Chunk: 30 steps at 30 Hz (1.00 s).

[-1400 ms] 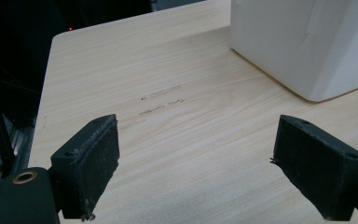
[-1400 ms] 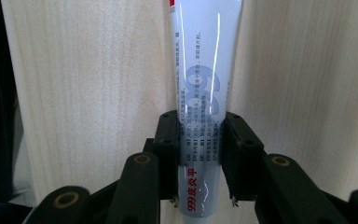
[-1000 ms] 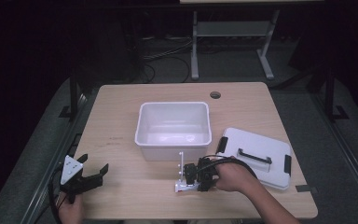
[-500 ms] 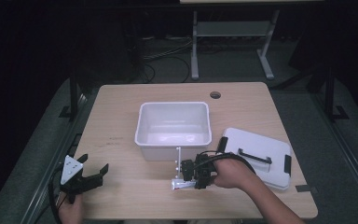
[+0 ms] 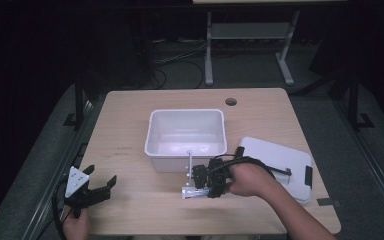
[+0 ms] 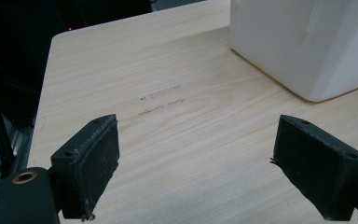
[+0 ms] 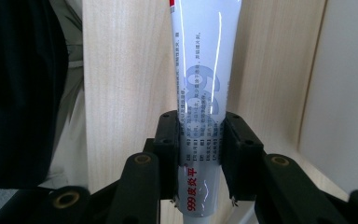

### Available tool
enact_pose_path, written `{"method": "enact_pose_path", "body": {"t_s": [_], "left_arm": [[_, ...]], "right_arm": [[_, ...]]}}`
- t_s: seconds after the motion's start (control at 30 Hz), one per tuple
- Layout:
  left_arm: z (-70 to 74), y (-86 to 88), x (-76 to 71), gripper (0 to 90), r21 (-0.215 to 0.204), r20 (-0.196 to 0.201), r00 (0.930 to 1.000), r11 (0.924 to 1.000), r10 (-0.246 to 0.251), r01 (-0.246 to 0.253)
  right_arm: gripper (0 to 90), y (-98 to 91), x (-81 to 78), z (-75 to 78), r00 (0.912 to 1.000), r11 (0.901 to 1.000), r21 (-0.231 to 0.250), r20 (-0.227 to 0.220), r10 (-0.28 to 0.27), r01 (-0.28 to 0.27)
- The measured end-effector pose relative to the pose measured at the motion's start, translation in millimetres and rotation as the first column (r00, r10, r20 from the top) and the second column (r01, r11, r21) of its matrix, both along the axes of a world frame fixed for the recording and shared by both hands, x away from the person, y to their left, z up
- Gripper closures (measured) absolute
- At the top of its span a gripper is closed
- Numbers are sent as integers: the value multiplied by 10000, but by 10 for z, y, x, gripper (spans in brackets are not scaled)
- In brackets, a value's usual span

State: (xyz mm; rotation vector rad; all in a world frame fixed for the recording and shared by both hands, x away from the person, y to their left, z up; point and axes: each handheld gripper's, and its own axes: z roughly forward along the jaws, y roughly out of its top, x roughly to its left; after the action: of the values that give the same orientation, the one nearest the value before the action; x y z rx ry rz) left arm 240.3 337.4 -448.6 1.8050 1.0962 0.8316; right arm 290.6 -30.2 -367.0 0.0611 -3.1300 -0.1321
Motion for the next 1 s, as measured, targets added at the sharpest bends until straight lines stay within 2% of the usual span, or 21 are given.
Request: {"method": "enact_pose_path", "body": {"t_s": [0.4,0.53,0.77,1.0], "left_arm": [[0,0,1,138,11,-12,10000,10000,-13,13],[0,4,2,138,6,-16,10000,10000,-6,6],[0,3,1,137,24,-21,10000,10000,-12,12],[2,8,2,137,62,-19,10000,10000,-10,10]], "right_arm": [[690,55,15,185,9999,9999,20,108,109,-109],[690,68,47,308,9998,9998,126,132,120,-121],[690,80,93,407,9997,9998,159,226,90,-94],[690,113,136,576,9989,9996,249,446,122,-134]]}}
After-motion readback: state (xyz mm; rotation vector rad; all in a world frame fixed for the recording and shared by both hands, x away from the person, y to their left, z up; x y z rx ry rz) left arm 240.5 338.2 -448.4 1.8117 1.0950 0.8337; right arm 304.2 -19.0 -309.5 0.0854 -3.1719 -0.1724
